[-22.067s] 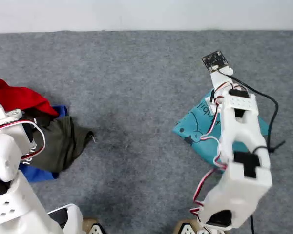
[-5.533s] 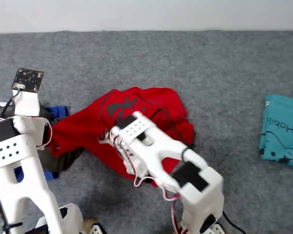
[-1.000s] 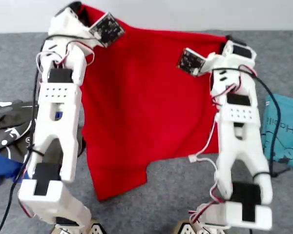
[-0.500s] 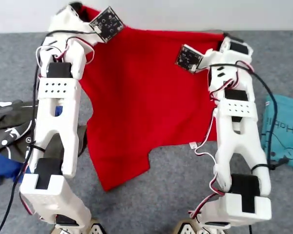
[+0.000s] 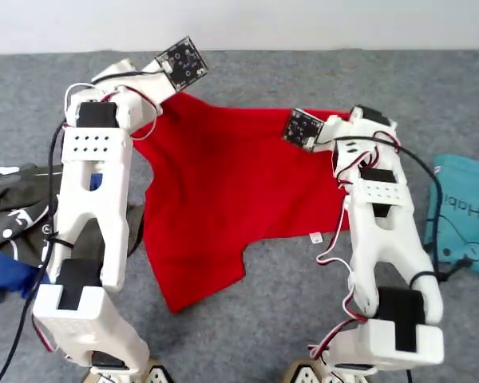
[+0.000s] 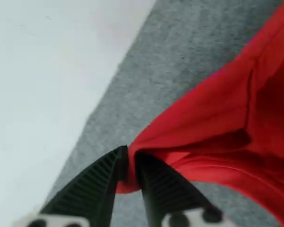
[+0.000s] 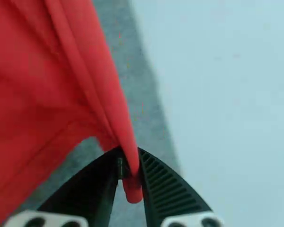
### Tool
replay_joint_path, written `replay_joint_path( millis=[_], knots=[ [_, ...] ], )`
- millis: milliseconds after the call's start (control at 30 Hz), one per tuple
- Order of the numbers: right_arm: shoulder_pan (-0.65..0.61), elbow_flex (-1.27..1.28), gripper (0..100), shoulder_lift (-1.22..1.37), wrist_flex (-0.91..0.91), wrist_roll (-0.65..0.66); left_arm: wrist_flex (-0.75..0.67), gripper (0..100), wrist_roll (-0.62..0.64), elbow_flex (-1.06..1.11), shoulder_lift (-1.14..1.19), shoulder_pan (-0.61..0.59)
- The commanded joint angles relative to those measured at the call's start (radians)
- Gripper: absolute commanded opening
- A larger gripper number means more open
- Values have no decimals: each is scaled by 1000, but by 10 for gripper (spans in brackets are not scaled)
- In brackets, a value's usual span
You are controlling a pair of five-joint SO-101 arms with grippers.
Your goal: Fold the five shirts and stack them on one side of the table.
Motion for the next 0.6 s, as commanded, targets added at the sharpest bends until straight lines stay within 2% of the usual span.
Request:
replay_joint_path(
  millis=[0, 367, 567],
  knots=[
    [16, -11, 10, -116, 176, 3, 80, 13, -3, -62, -20, 31],
    [58, -9, 10, -231, 616, 2, 549, 13, -2, -56, -106, 163],
    [90, -9, 10, -226, 731, -8, 766, 14, 0, -51, -107, 170]
  ],
)
